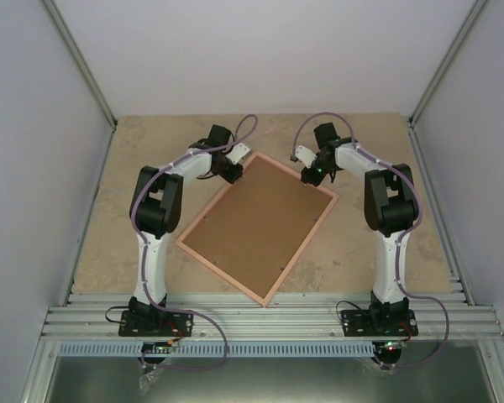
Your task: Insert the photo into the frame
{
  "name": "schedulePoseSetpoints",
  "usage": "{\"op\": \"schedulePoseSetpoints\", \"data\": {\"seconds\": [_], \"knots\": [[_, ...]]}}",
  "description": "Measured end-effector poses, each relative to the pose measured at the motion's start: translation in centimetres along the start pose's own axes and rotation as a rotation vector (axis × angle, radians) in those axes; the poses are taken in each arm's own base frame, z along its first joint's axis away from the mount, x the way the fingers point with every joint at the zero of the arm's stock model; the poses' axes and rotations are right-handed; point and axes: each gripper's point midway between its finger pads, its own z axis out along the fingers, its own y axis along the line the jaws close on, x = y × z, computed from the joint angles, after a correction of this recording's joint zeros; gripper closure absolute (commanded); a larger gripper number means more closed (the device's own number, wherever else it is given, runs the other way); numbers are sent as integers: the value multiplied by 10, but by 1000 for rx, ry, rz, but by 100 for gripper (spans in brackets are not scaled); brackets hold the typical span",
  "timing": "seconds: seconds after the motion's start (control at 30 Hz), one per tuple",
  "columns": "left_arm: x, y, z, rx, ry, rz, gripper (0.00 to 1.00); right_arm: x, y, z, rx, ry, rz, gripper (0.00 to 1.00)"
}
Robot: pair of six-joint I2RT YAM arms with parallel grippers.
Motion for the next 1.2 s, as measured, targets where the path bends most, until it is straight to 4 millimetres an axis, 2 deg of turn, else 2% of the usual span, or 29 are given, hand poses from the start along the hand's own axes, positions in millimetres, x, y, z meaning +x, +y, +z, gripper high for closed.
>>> {"op": "schedulePoseSetpoints", "data": {"seconds": [0.1,0.17,0.23,0.33,0.57,0.63,0.77,0.9,1.0,1.13,1.2], "knots": [[1,0,-1,-8,-4,-5,91,0,1,0,-4,1,0,99],[0,1,-1,-16,-9,-9,89,1,3,0,-12,2,3,100],[0,1,-1,-17,-12,-9,85,0,3,0,-13,1,3,100],[-1,1,-2,-19,-17,-8,71,0,3,0,-13,1,4,99],[-1,-3,-5,-1,-17,-3,50,0,1,0,-6,-3,14,100],[-3,-4,-10,0,-20,1,45,1,-1,-1,-5,-3,29,100],[-15,-4,-34,-18,-56,25,39,6,-8,-3,0,-4,82,100],[-25,-7,-66,-43,-98,58,37,23,-31,-8,28,-12,192,100],[-30,-9,-85,-56,-123,77,36,44,-55,-17,80,-29,311,100],[-24,-20,-95,-43,-118,90,34,79,-79,-33,155,-33,496,100],[-16,-34,-94,-25,-102,103,33,95,-86,-39,187,-33,589,100]]}}
